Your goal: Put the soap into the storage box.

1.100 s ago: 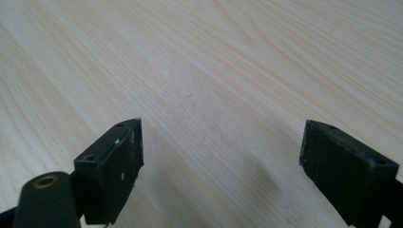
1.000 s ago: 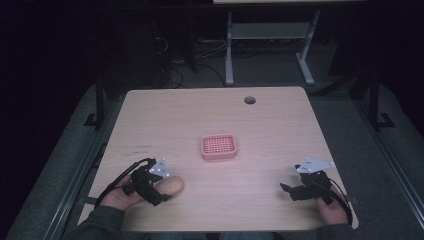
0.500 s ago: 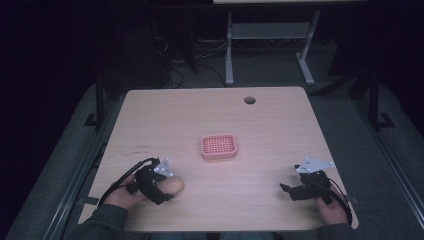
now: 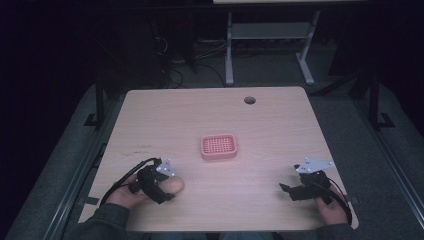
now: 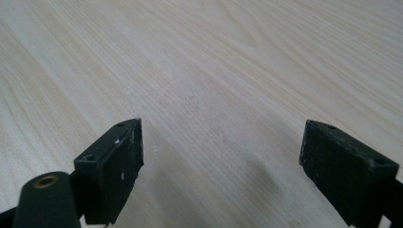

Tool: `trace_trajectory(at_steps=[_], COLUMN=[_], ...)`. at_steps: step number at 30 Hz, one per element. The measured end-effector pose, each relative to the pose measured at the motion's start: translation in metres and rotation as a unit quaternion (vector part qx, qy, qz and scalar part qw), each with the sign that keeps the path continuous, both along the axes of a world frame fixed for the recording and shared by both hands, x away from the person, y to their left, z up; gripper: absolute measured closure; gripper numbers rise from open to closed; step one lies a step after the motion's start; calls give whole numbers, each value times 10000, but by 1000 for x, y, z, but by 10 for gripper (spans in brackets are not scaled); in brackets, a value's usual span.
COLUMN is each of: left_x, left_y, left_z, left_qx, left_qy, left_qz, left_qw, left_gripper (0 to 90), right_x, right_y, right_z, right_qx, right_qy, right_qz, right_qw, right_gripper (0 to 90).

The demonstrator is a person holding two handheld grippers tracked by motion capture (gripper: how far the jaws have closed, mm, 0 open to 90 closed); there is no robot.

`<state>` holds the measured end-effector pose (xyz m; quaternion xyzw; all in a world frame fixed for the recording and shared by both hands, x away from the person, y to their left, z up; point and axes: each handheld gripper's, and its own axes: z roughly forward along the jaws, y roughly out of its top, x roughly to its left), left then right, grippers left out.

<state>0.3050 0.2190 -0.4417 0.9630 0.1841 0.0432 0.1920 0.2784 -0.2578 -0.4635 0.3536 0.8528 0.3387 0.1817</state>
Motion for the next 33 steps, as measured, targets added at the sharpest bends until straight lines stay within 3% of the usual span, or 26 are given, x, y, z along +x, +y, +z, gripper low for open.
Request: trace_trajectory(at_steps=[33], left_x=[2], left_y=[-3], left_z=[1], left_qx=[-4], left_qy=[144], left_qz=[13], left_qw=[9999], left_gripper=[322], right_x=[-1], right_y=[-2], right_z=[0], right_qx=[33], right_qy=[-3], right_qz=[-39], right_qw=[10000], right_gripper=[141])
